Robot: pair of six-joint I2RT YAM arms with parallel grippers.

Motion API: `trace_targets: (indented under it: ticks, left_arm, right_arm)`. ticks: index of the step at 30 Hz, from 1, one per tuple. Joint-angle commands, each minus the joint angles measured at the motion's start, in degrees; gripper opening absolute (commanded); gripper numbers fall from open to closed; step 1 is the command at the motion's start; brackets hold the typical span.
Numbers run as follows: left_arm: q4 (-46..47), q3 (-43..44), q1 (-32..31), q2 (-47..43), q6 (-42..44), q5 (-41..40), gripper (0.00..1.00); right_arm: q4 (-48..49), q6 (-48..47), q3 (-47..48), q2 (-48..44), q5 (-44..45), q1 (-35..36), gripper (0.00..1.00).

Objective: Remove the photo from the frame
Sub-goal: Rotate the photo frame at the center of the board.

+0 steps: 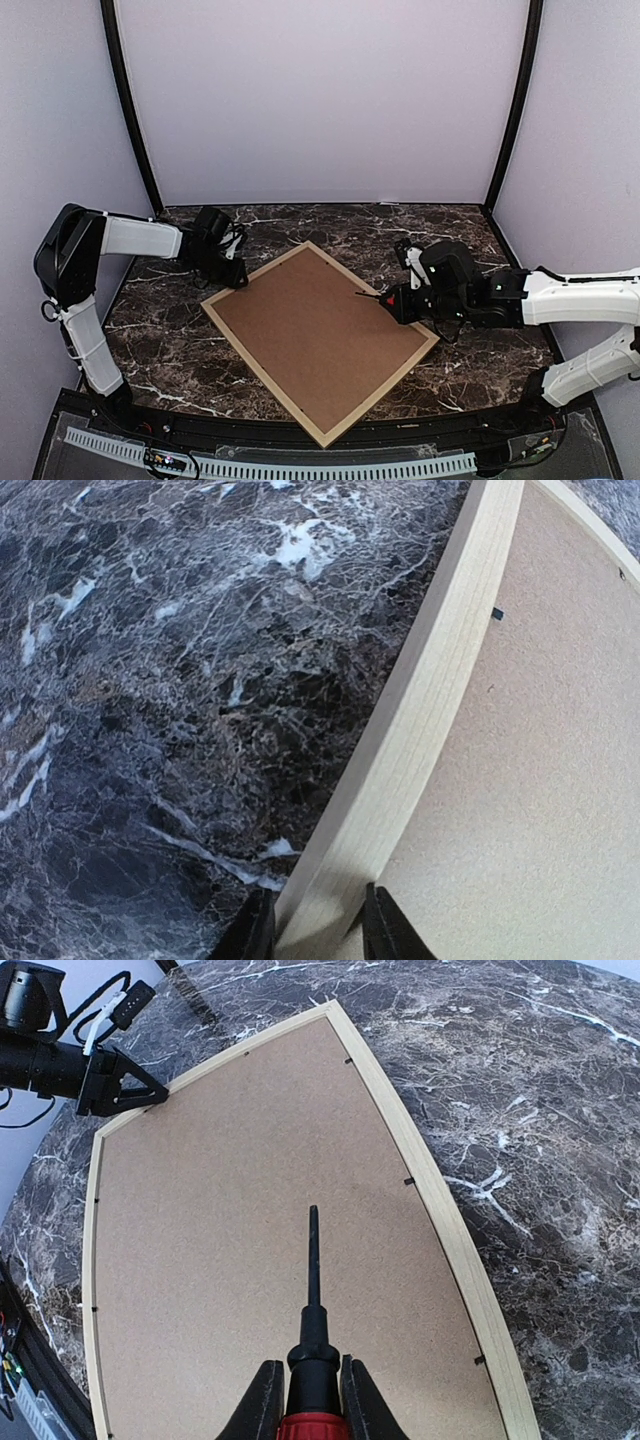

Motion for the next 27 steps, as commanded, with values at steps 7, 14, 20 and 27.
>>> trace_targets:
  ticks: [7,14,20,27]
  left_arm:
    - [-4.5,-4.9,2.6,-0.2,-3.8,-6.4,0.25]
    - [-5.2,-8.0,6.8,-3.1,-7.6,-6.6,0.24]
    - [-6.5,-8.8,8.7,-4.0,-8.8,-3.6,0.20]
    - [-3.9,-16.3,7.2,-10.2,-13.5,0.6,0.19]
  right_arm:
    - [3.1,0.4,-0.9,-0.9,0.5,-0.3,0.00]
    - [3.5,0.2,-0.7,-0.5,0.5,-0.3,0.00]
    - [3.5,0.2,-0.7,-0.7,0.5,-0.3,0.00]
    - [3.9,0.3,0.0,0.1,0.1,-0.4,0.00]
